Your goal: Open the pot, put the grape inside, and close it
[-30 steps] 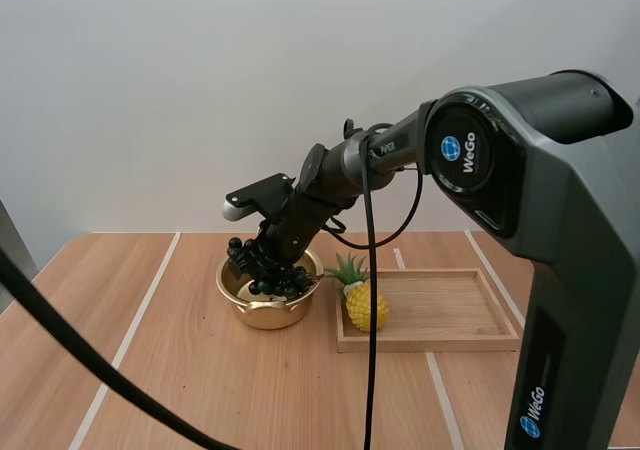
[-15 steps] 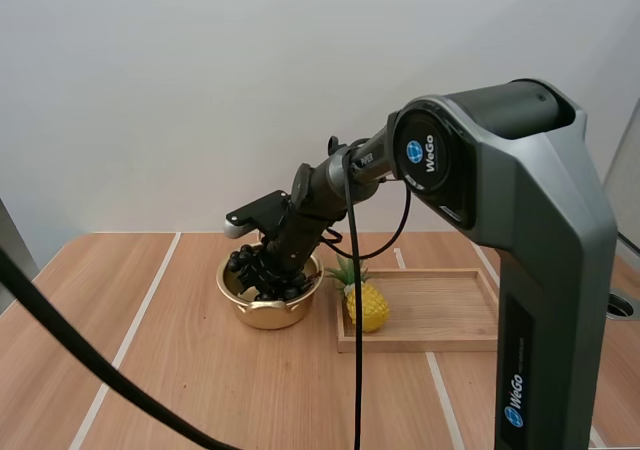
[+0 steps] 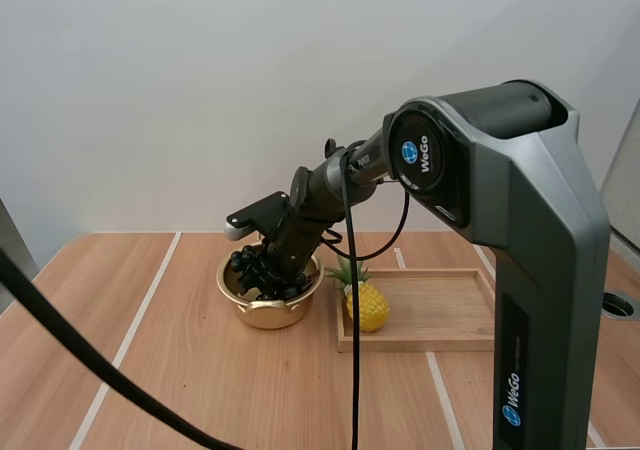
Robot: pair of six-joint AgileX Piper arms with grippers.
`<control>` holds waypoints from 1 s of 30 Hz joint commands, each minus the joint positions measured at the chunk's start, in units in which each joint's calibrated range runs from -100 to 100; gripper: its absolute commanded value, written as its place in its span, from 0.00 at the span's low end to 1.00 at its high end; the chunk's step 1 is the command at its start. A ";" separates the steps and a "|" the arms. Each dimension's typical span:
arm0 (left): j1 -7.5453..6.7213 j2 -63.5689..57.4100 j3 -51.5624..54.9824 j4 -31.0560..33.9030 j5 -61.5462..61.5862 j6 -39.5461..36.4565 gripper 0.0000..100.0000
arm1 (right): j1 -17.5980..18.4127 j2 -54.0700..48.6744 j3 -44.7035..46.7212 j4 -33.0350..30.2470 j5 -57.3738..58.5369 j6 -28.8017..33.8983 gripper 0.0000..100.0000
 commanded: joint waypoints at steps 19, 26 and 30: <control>-0.08 -0.03 -0.04 0.66 1.88 -0.08 0.00 | -0.37 -9.06 -6.54 -0.10 10.07 3.37 1.00; -0.08 -0.03 -0.04 0.66 2.04 -0.08 0.00 | -0.74 -18.14 -9.46 -1.03 12.95 5.51 1.00; -0.08 -0.03 -0.04 0.69 2.23 -0.08 0.00 | -2.43 -25.24 -9.71 -1.04 11.20 6.54 1.00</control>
